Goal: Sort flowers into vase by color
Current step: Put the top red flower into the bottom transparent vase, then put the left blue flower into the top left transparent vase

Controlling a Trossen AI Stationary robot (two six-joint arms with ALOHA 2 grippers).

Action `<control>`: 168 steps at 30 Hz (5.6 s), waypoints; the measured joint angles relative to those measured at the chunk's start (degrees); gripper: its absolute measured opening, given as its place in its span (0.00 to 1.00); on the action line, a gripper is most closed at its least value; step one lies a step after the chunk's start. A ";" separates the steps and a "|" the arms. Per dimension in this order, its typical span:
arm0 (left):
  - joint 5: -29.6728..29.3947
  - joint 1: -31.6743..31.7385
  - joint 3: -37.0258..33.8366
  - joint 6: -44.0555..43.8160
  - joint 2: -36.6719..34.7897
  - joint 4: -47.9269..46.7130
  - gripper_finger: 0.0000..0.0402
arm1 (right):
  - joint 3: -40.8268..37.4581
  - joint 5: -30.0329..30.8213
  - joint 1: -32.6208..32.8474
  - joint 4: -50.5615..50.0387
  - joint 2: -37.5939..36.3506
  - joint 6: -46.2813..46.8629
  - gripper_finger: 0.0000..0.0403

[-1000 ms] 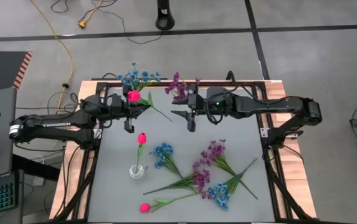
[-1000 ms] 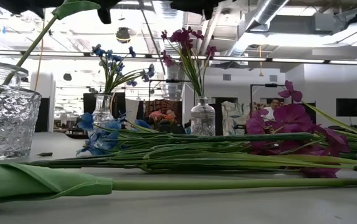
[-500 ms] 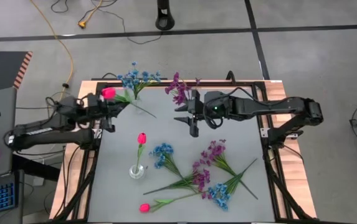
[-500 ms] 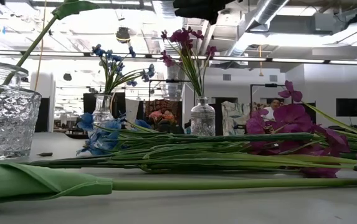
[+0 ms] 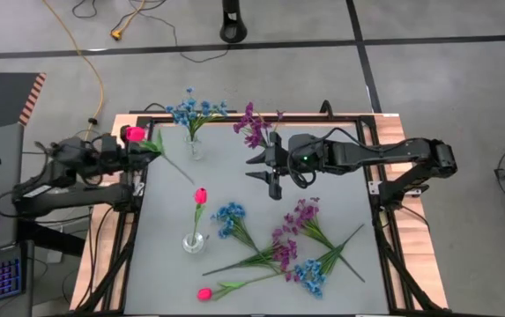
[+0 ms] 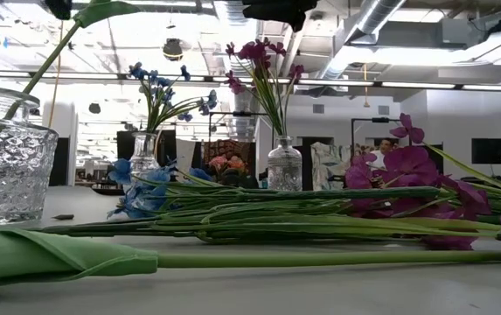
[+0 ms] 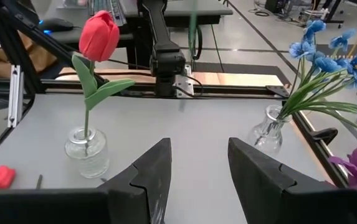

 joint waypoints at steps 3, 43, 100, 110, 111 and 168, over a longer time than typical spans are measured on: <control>4.90 0.00 2.58 -3.18 -0.02 -3.57 0.01 | 0.00 0.01 -0.16 -0.04 0.00 0.11 0.46; 14.31 -14.75 -13.38 -16.60 0.46 14.44 0.01 | 0.00 0.00 0.43 -9.79 0.04 13.59 0.46; 17.87 -22.34 -13.38 -11.01 9.71 7.38 0.34 | -0.02 0.00 0.43 -9.77 0.04 13.55 0.46; 17.52 -22.34 -13.36 -14.11 4.44 7.21 0.34 | -0.02 -0.01 0.43 -9.77 0.04 13.54 0.46; 17.53 -22.34 -13.36 -14.14 3.84 7.02 0.34 | -0.02 -0.01 0.43 -9.77 0.04 13.53 0.46; -16.67 -22.36 -13.32 -16.68 0.04 -18.76 0.34 | -0.02 -0.03 4.15 -11.45 0.04 17.82 0.46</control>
